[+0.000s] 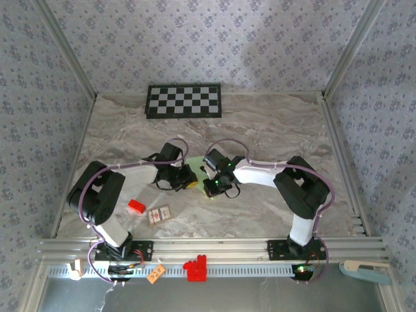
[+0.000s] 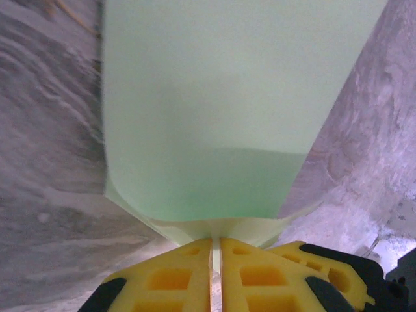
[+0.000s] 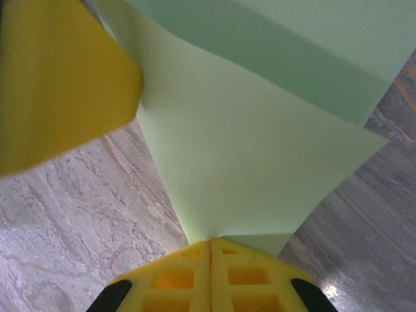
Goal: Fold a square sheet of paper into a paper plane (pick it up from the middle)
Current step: Third fold the triangle at the center of the table.
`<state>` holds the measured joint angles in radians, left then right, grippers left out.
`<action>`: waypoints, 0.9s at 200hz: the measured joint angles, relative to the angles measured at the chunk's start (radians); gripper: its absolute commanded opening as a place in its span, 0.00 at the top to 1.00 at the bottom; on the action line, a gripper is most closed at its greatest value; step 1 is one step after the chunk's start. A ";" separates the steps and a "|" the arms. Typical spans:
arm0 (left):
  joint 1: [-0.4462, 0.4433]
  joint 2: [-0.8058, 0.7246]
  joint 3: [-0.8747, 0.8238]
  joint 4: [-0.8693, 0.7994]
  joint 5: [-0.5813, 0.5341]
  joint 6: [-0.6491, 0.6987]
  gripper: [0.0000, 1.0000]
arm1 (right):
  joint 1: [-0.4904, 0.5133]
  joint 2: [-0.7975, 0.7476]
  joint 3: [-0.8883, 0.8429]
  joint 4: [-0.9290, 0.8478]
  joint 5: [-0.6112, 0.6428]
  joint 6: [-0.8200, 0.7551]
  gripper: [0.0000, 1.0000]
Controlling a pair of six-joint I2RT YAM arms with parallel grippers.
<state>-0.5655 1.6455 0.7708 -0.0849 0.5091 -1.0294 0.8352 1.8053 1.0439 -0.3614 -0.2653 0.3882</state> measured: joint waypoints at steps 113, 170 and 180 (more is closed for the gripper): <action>-0.043 0.046 0.000 0.056 0.022 0.030 0.89 | -0.005 0.008 0.009 -0.012 -0.010 0.024 0.93; -0.057 0.046 0.000 0.036 0.006 0.065 0.89 | -0.006 0.013 0.016 -0.020 -0.013 0.031 0.93; -0.057 0.047 0.000 0.027 -0.003 0.072 0.89 | -0.006 0.013 0.016 -0.020 -0.013 0.032 0.93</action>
<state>-0.6224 1.6928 0.7708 -0.0574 0.5064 -0.9569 0.8288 1.8179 1.0595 -0.3817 -0.2779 0.4202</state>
